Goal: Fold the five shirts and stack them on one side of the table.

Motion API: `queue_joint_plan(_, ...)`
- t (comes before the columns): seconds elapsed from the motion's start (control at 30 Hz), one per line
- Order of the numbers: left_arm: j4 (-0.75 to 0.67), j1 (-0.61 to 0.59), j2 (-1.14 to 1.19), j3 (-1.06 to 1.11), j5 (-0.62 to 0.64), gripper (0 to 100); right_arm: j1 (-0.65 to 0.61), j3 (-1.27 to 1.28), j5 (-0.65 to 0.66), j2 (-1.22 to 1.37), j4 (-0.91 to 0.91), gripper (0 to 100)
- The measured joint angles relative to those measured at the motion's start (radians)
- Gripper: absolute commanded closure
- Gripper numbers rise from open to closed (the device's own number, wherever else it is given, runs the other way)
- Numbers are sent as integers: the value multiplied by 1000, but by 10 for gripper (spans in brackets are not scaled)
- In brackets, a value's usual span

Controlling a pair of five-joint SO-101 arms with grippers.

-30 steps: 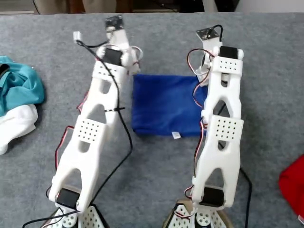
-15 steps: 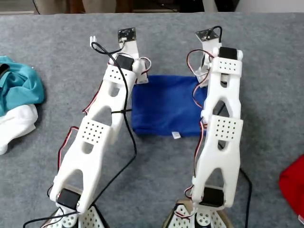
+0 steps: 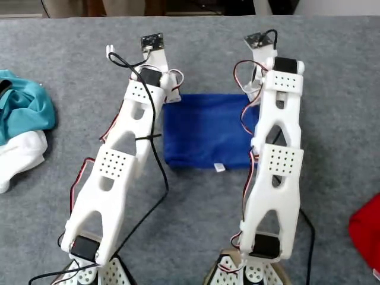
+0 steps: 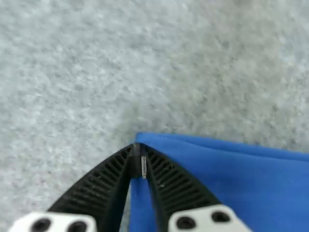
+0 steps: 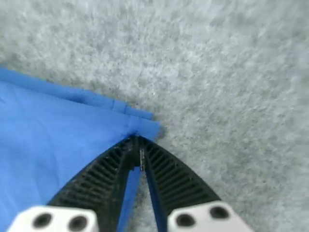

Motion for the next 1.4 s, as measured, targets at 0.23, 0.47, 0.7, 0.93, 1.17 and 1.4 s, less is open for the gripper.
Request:
queue_joint_plan(0.23, 29, -6, 2, -32, -2, 980, -26, -206, 0, 5, 115, 993)
queue_joint_plan(0.47, 129, -43, 2, -193, -3, 980, -52, -419, 44, 6, 206, 993)
queue_joint_plan(0.7, 130, -51, 21, -201, -3, 980, -51, -428, 48, -43, 247, 993)
queue_joint_plan(0.93, 130, -52, 57, -203, -17, 980, 20, -402, 48, -239, 250, 993)
queue_joint_plan(1.17, 141, -52, 57, -222, -31, 980, 55, -35, 75, -520, 250, 993)
queue_joint_plan(1.4, 141, -52, 57, -224, -31, 980, 98, 488, 84, -865, 250, 993)
